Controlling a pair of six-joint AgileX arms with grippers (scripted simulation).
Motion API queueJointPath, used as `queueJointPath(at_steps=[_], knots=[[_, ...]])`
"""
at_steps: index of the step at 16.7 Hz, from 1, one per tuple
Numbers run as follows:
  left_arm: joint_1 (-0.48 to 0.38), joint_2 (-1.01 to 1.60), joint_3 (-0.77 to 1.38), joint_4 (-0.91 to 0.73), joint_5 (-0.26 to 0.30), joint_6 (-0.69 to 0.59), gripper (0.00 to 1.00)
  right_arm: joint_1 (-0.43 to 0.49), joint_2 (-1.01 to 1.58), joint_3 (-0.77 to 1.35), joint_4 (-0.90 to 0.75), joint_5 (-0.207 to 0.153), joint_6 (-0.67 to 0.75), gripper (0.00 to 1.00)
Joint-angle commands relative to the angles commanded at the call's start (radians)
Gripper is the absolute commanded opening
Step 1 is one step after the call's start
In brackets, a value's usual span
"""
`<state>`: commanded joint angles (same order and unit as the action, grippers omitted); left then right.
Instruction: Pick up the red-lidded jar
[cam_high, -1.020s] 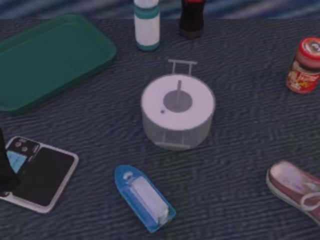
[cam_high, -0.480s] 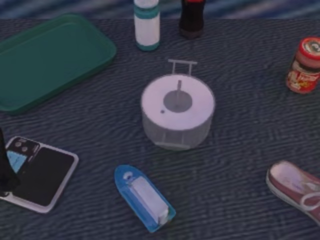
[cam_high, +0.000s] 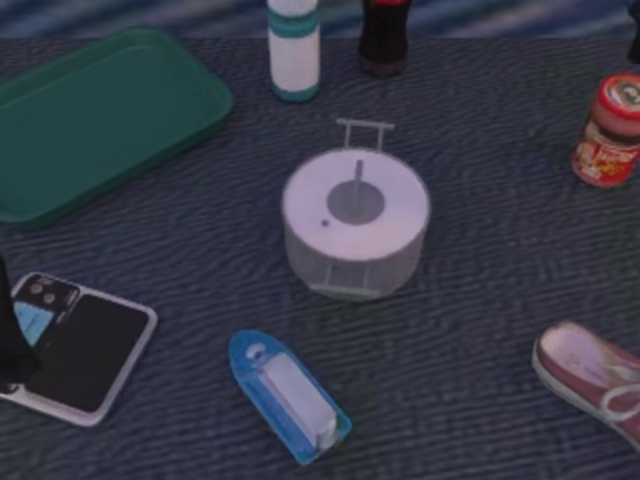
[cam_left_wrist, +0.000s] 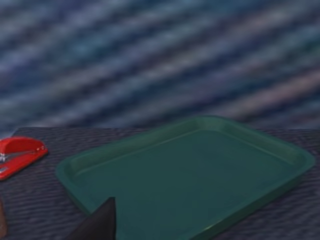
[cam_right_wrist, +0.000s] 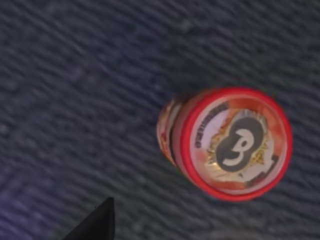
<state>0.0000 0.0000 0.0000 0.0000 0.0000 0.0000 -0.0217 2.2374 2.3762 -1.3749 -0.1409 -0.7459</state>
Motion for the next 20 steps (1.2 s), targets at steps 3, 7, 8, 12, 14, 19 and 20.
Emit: queueJointPath(at_steps=[3, 7, 8, 12, 14, 19, 20], knots=[[0.0, 0.0, 0.0, 0.0, 0.0, 0.0, 1.0, -0.008, 0.219, 0.233, -0.126, -0.006, -0.078, 1.0], [0.0, 0.0, 0.0, 0.0, 0.0, 0.0, 1.0, -0.015, 0.416, 0.45, -0.235, -0.01, -0.148, 1.0], [0.0, 0.0, 0.0, 0.0, 0.0, 0.0, 1.0, -0.016, 0.445, 0.484, -0.251, -0.011, -0.159, 1.0], [0.0, 0.0, 0.0, 0.0, 0.0, 0.0, 1.0, -0.017, 0.482, 0.527, -0.271, -0.012, -0.172, 1.0], [0.0, 0.0, 0.0, 0.0, 0.0, 0.0, 1.0, -0.017, 0.482, 0.527, -0.271, -0.012, -0.172, 1.0], [0.0, 0.0, 0.0, 0.0, 0.0, 0.0, 1.0, -0.011, 0.471, 0.484, -0.236, -0.011, -0.167, 1.0], [0.0, 0.0, 0.0, 0.0, 0.0, 0.0, 1.0, -0.01, 0.46, 0.45, -0.209, -0.011, -0.165, 1.0]])
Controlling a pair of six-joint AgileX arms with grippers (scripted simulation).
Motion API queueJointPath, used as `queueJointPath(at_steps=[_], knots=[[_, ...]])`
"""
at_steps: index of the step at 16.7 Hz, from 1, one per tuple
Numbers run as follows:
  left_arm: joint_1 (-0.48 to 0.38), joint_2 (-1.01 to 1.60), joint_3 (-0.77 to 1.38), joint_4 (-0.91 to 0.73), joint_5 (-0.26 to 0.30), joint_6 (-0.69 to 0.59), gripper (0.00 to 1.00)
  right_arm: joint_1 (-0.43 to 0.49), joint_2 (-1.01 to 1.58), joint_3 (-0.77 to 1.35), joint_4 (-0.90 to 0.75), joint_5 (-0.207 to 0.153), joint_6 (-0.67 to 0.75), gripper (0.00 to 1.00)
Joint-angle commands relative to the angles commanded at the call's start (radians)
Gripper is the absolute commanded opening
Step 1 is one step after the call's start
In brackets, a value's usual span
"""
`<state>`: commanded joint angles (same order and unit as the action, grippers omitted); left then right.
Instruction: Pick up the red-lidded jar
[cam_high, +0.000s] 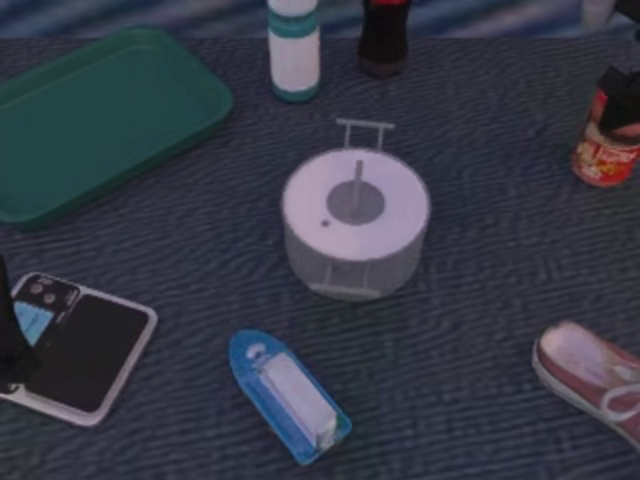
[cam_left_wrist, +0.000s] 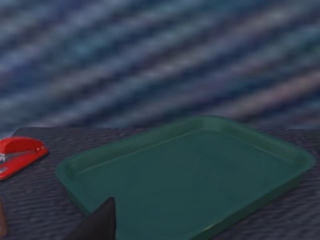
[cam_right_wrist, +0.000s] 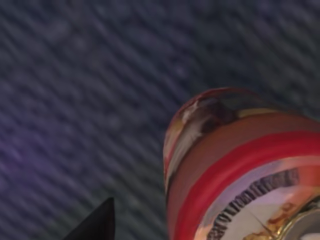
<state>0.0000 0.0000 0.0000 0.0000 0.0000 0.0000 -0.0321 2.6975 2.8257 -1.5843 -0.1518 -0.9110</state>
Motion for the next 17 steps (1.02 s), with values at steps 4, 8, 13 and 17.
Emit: queueJointPath(at_steps=[4, 8, 13, 17], knots=[[0.0, 0.0, 0.0, 0.0, 0.0, 0.0, 1.0, 0.006, -0.058, -0.217, 0.145, 0.0, 0.005, 1.0], [0.0, 0.0, 0.0, 0.0, 0.0, 0.0, 1.0, 0.01, -0.09, -0.341, 0.244, 0.0, 0.009, 1.0], [0.0, 0.0, 0.0, 0.0, 0.0, 0.0, 1.0, 0.01, -0.092, -0.345, 0.249, 0.0, 0.009, 0.92], [0.0, 0.0, 0.0, 0.0, 0.0, 0.0, 1.0, 0.01, -0.092, -0.345, 0.249, 0.0, 0.009, 0.62]])
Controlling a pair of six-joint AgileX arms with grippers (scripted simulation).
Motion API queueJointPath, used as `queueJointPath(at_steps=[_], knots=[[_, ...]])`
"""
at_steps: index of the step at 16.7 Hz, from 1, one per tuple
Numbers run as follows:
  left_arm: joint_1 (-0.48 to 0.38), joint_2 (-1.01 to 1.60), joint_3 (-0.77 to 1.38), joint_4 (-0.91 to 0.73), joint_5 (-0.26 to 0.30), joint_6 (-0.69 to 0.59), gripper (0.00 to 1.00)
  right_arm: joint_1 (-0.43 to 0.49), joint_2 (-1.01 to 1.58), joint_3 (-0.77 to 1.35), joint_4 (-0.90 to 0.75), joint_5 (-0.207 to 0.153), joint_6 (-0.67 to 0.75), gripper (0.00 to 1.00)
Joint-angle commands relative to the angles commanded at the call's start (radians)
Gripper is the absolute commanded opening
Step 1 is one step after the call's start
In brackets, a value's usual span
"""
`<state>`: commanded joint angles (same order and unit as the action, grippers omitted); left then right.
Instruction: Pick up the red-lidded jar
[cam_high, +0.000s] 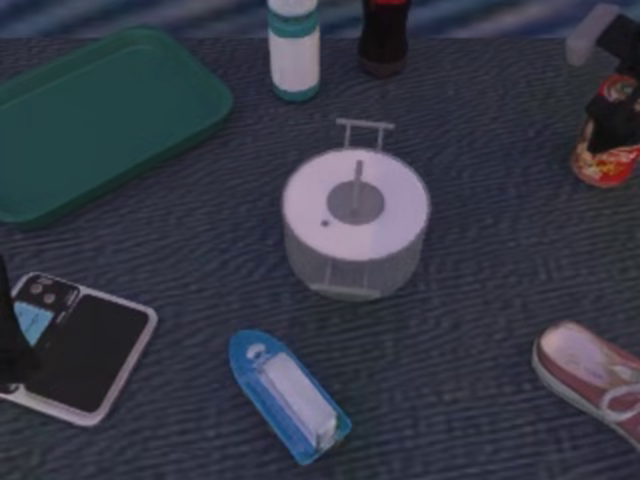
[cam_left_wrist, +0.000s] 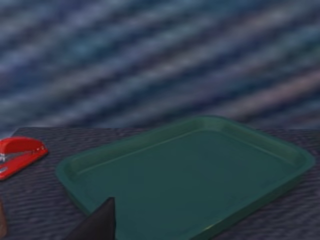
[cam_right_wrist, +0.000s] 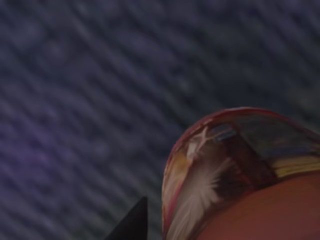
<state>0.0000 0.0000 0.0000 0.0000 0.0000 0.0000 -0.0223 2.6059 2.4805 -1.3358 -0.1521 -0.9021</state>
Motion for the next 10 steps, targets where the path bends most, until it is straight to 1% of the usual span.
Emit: queueJointPath(at_steps=[8, 9, 10], knots=[[0.0, 0.0, 0.0, 0.0, 0.0, 0.0, 1.0, 0.0, 0.0, 0.0, 0.0, 0.0, 0.0, 0.02], [0.0, 0.0, 0.0, 0.0, 0.0, 0.0, 1.0, 0.0, 0.0, 0.0, 0.0, 0.0, 0.0, 0.0], [0.0, 0.0, 0.0, 0.0, 0.0, 0.0, 1.0, 0.0, 0.0, 0.0, 0.0, 0.0, 0.0, 0.0]])
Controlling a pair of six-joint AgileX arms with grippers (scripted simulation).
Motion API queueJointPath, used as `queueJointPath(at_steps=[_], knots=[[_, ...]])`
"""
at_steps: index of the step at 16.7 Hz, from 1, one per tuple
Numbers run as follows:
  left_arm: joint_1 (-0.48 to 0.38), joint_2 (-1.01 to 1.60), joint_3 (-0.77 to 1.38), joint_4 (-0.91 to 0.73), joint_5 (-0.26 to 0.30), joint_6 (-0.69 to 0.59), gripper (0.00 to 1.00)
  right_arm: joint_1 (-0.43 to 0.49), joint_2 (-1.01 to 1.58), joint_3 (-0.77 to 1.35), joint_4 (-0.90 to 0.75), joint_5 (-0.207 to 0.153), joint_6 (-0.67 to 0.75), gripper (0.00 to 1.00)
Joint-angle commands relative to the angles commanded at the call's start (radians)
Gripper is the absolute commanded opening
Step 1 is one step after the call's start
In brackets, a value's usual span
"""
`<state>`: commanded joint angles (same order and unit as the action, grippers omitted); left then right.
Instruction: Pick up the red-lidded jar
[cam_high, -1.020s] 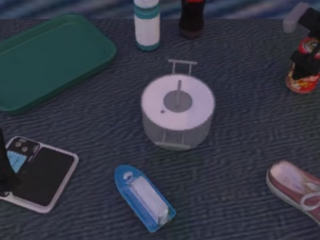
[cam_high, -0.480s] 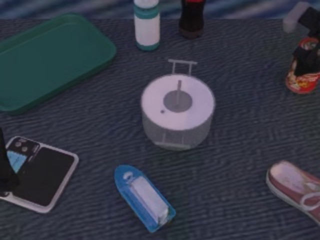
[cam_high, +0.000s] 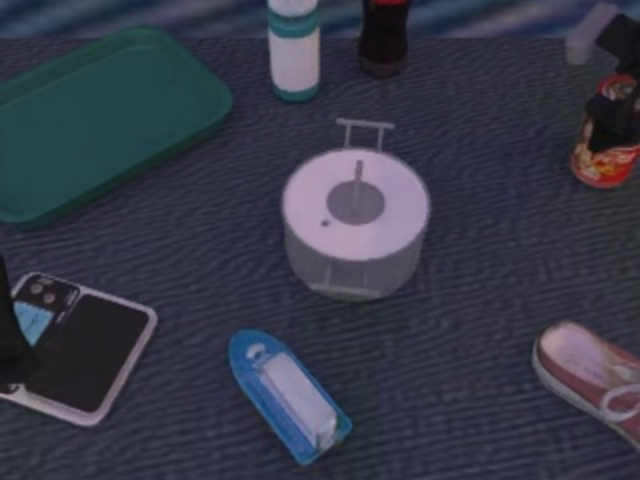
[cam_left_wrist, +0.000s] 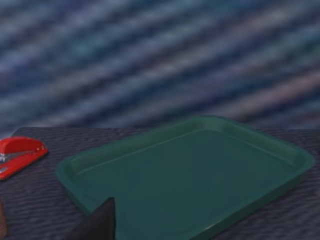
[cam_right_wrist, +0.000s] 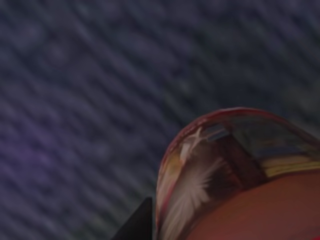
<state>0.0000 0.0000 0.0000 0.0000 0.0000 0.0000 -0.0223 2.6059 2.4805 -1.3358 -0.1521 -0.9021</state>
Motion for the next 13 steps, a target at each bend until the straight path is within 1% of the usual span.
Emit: queueJointPath(at_steps=[8, 10, 13], knots=[[0.0, 0.0, 0.0, 0.0, 0.0, 0.0, 1.0, -0.004, -0.002, -0.002, 0.0, 0.0, 0.002, 0.0], [0.0, 0.0, 0.0, 0.0, 0.0, 0.0, 1.0, -0.002, -0.038, -0.039, 0.001, -0.001, 0.001, 0.0], [0.0, 0.0, 0.0, 0.0, 0.0, 0.0, 1.0, 0.004, -0.169, -0.165, 0.0, -0.003, -0.002, 0.0]])
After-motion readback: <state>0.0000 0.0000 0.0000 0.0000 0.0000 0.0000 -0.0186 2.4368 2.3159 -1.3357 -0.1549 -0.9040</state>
